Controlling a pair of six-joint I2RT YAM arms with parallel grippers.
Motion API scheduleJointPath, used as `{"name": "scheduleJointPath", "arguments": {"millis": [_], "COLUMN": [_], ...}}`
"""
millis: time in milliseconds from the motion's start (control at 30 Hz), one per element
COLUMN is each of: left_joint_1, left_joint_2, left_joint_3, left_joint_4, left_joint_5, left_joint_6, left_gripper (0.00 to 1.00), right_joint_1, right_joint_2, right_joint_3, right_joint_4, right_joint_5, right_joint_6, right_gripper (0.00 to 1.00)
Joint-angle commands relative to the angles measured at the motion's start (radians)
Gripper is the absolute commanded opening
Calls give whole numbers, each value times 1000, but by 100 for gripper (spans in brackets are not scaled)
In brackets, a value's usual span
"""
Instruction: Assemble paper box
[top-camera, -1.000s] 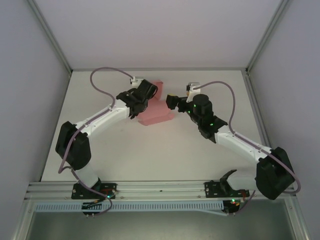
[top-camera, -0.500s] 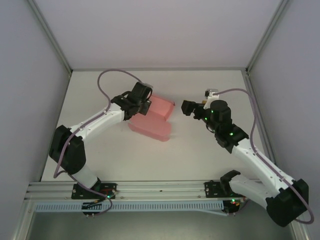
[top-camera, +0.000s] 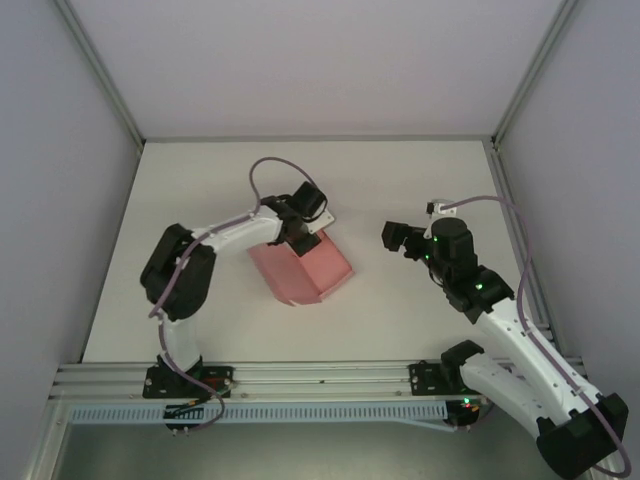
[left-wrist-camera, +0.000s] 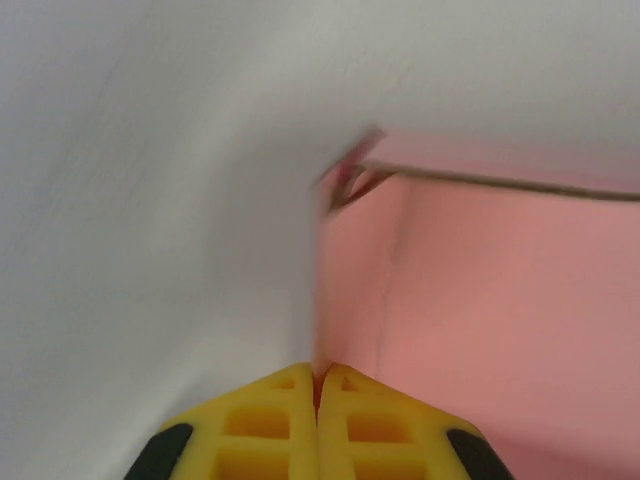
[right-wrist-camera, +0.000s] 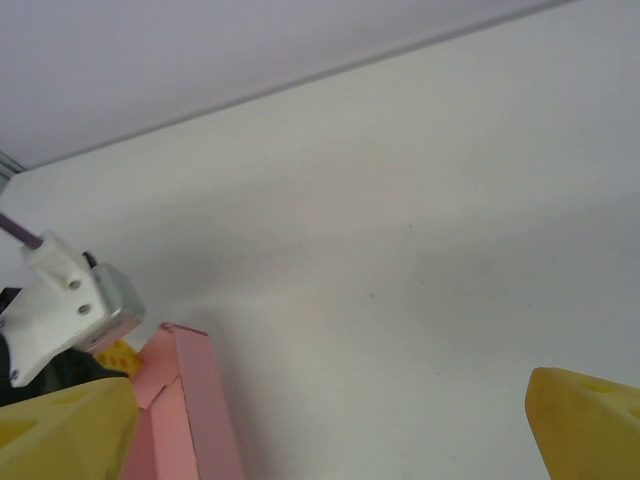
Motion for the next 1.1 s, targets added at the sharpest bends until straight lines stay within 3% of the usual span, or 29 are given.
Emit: {"name": "scheduleJointPath", "arguments": {"millis": [0, 200, 367, 500, 567, 767, 967, 1067], "left_joint_1": [-34, -48, -61, -80, -87, -97, -101, -101], "left_joint_2": [108, 189, 150, 106, 76, -5, -52, -70], "left_joint_3": [49, 87, 94, 119, 146, 193, 185, 195], "left_joint_4": [-100, -119, -134, -141, -149, -166, -178, -182], "left_joint_5": [-96, -131, -129, -129, -130, -140, -131, -144], "left_joint_6": [26, 1, -13, -35, -57, -92, -82, -118], "left_gripper": [0, 1, 19, 23, 37, 42, 55, 62], "right_joint_1": [-12, -21, -21, -23, -23, -23, -23, -24], "right_joint_2": [-20, -37, -35, -28, -12, 56, 51, 64], "right_joint_3": [-14, -23, -26, -33, -30, -18, -46, -101], "right_joint_4": [-34, -36, -32, -15, -8, -6, 6, 118], "right_joint_5": [33, 48, 31, 25, 17, -25, -52, -169], "right_joint_6": [6, -2, -5, -7, -2, 19, 35, -24], "right_gripper": [100, 100, 100, 100, 100, 100, 100, 100]}}
